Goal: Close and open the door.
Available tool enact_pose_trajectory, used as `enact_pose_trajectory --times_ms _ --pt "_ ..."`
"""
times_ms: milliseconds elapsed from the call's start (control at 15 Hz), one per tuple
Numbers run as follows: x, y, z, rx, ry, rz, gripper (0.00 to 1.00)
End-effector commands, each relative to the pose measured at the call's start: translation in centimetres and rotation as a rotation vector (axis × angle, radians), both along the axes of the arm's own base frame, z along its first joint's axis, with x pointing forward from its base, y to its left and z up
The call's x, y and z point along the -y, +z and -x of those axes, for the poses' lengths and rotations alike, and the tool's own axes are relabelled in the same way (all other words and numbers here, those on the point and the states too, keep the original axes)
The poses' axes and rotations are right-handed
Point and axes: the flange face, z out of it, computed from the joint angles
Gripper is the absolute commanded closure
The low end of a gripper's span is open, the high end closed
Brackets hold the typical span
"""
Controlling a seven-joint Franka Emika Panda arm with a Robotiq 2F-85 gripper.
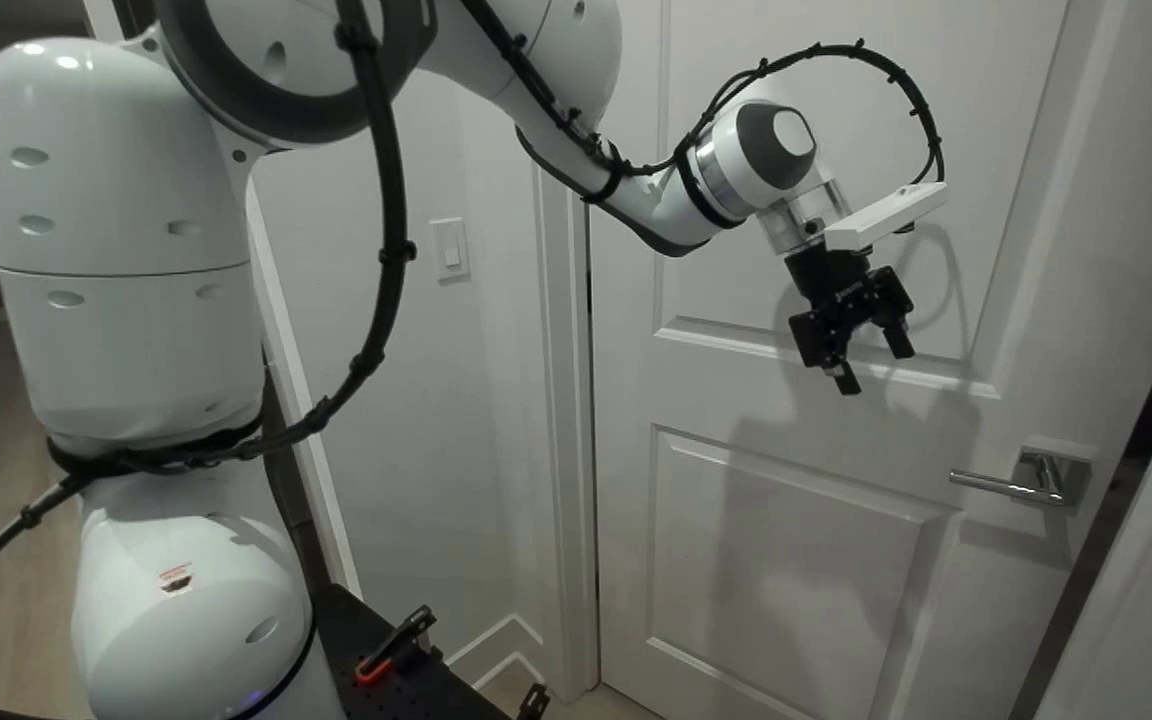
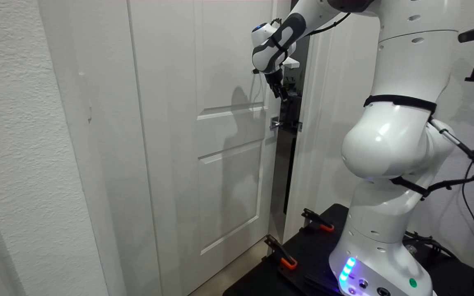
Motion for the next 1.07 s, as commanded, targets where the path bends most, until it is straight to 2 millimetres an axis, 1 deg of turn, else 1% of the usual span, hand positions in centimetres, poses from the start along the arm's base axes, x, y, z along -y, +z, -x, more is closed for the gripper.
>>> enact_pose_trajectory --times_ms 0,200,267,467,1000 --pt "-1.4 1.9 2.2 -0.041 0.012 -0.049 0.00" --pt "-1.8 2.6 3.2 -0.061 0.002 -0.117 0.00" --pt "-1.3 2.0 1.8 -0.045 -0.007 -0.073 0.00" --pt "-1.5 2.2 2.4 -0.050 -0.013 -0.098 0.00" --pt "-1.5 2.0 2.4 -0.054 -0.014 -0.100 0.00"
